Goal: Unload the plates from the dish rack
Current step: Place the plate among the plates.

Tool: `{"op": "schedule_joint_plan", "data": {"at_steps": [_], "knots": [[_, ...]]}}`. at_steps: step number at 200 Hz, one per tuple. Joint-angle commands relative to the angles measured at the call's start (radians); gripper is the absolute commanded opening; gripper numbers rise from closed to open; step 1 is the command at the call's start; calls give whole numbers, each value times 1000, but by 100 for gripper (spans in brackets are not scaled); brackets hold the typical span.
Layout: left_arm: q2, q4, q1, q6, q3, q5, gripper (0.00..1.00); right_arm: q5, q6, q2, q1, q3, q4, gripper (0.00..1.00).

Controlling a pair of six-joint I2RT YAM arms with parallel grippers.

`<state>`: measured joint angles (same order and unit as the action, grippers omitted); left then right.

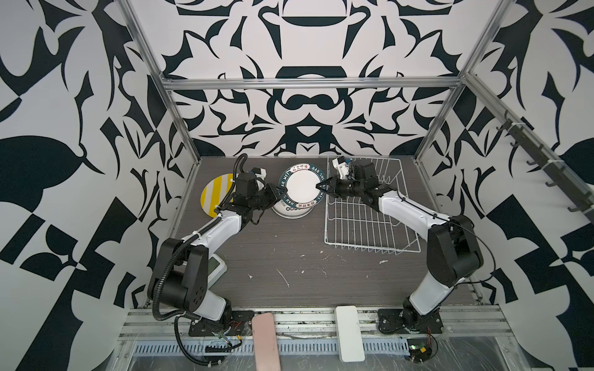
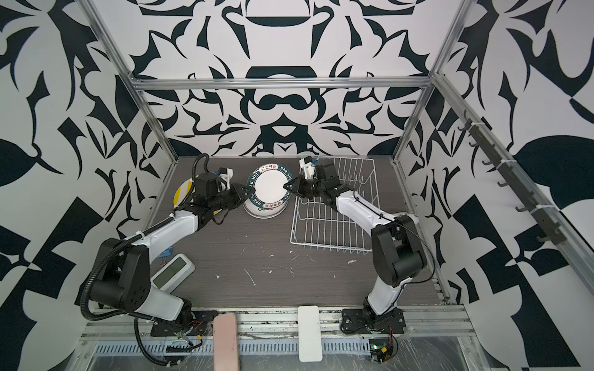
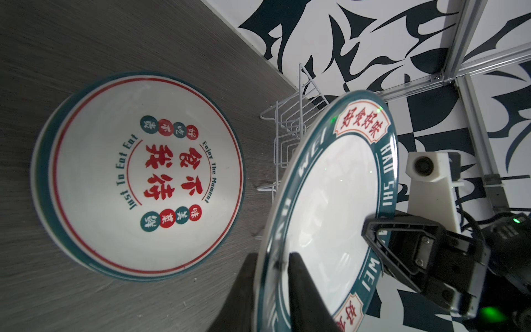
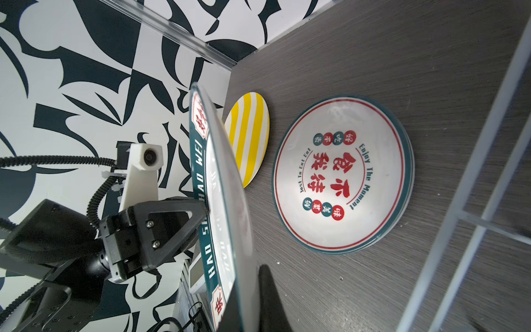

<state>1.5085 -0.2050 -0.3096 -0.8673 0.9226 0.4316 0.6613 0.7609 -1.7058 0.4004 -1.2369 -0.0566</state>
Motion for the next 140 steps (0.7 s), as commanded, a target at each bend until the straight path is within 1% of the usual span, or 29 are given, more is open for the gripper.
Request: {"op": "schedule_joint_plan", "data": {"at_steps": [1, 31, 40, 65, 82, 102, 116, 140], "knots": [[-3, -48, -2, -1, -18, 26, 20, 41, 4, 10, 4, -47, -54, 0], [-9, -51, 0, -1, -23, 21, 15, 47, 8, 8, 3, -47, -54, 5], [-10, -51, 1, -1, -24, 21, 13, 49, 9, 8, 2, -47, -52, 9], [-11, -55, 3, -4, -26, 21, 7, 58, 11, 5, 2, -51, -51, 26], [-11, -57, 3, -6, -28, 21, 3, 61, 12, 2, 0, -52, -51, 29], [-14, -57, 4, -6, -29, 17, 0, 63, 14, 0, -2, -56, -45, 40], [-16, -57, 6, -6, -30, 15, 0, 64, 14, 0, -4, -59, -43, 45], [-20, -57, 9, -7, -33, 12, 0, 64, 14, 0, -8, -60, -37, 50]]}}
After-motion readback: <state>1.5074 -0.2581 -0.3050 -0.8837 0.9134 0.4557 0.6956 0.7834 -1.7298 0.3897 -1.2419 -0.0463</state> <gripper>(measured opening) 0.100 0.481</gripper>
